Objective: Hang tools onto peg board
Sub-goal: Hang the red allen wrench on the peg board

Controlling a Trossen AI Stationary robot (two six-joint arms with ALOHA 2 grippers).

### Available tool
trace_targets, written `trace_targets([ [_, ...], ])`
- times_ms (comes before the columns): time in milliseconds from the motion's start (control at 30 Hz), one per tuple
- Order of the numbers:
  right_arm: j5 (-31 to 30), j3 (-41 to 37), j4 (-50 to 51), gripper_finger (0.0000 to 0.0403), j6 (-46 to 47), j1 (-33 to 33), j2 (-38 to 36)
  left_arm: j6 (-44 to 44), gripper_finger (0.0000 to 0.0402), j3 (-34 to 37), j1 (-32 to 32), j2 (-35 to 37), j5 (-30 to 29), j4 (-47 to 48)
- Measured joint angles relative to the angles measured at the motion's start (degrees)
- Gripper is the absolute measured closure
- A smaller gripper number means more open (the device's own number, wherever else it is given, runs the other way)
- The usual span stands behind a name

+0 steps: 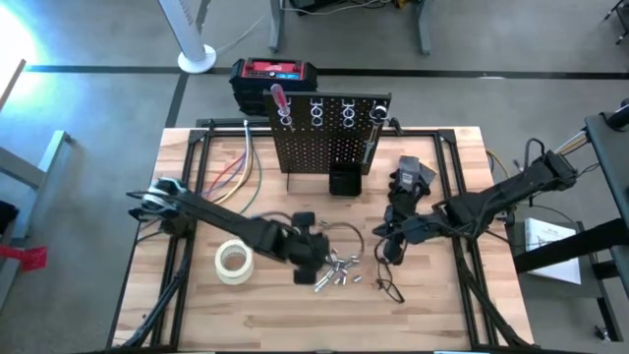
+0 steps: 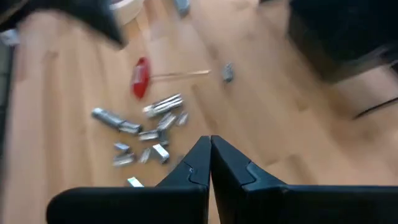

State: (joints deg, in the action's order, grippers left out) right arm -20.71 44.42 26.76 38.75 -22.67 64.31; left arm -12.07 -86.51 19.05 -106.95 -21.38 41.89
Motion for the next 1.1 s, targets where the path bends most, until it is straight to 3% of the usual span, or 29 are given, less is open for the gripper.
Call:
trace_targets([
  [67, 2.83, -0.36, -0.19, 0.0403, 0.94, -0.3, 0.48, -0.01, 0.0401, 7.1, -0.58, 4.26, 0.83, -5.84],
  [233, 1.55, -2.42, -6.57, 0.0403, 1.19, -1.97, 5.98, -1.12, 0.0401, 25.48, -0.39, 13.62, 5.39, -21.1],
  [433, 4.03, -3.2, -20.77, 0.0403, -7.19, -2.24, 15.15, -5.85, 0.0401, 38.07, -0.34, 16.64, 11.08, -34.42],
  [633, 4.84, -0.34, -23.28, 0.0403, -9.46, -2.19, 21.52, -5.14, 0.036, 41.46, 0.08, 13.52, 11.99, -40.09],
  [967, 6.18, 1.03, -23.17, 0.039, -10.28, -2.15, 23.78, -0.36, 0.02, 40.56, 0.12, 5.39, 13.31, -41.22],
  [1100, 6.03, 1.03, -23.52, 0.0367, -10.28, -2.06, 23.09, 0.82, 0.0184, 39.08, -0.34, 2.84, 13.42, -41.15],
])
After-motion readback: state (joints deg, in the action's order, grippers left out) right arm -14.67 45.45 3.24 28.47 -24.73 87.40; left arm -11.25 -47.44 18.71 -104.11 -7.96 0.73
